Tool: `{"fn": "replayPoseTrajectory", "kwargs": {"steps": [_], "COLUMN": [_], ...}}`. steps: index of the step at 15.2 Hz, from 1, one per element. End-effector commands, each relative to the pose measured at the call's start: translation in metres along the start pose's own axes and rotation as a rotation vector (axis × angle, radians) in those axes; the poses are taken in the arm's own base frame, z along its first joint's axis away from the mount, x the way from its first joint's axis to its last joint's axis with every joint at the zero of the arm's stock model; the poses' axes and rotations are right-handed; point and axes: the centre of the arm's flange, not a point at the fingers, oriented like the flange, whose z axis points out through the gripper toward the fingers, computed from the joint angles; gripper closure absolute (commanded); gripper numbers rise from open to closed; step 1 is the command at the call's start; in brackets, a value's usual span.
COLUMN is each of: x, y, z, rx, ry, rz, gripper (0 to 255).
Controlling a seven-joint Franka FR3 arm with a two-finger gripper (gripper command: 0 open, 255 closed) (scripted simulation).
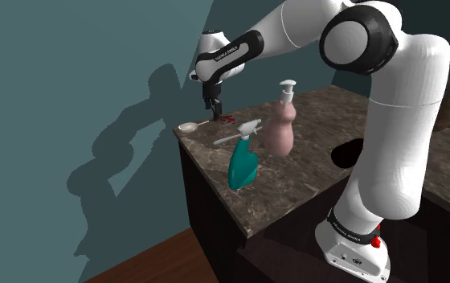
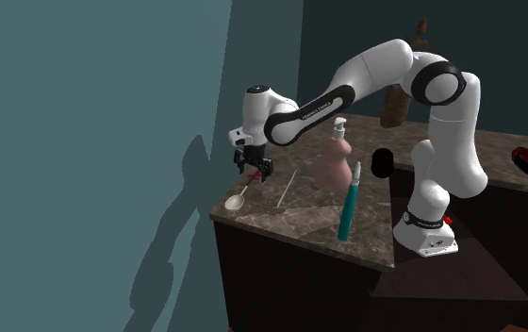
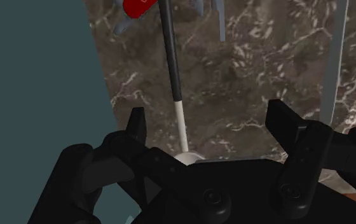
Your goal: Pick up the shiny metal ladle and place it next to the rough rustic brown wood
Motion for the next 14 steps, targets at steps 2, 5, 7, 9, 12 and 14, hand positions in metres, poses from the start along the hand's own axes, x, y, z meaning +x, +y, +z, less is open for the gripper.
{"fn": "replayPoseTrajectory", "kwargs": {"steps": [2, 5, 7, 9, 12, 14], "x": [0.021, 0.021, 0.021, 0.021, 0.021, 0.021], "y": [0.015, 0.015, 0.015, 0.015, 0.015, 0.015], "z": [0.012, 0.028, 0.038, 0.052, 0.052, 0.052], "rx": [-0.013, -0.013, -0.013, -0.013, -0.013, -0.013], "ry": [-0.003, -0.003, -0.003, -0.003, -0.003, -0.003], "rz": [-0.090, -0.090, -0.090, -0.090, -0.090, -0.090], "gripper": [0, 0, 0, 0, 0, 0]}}
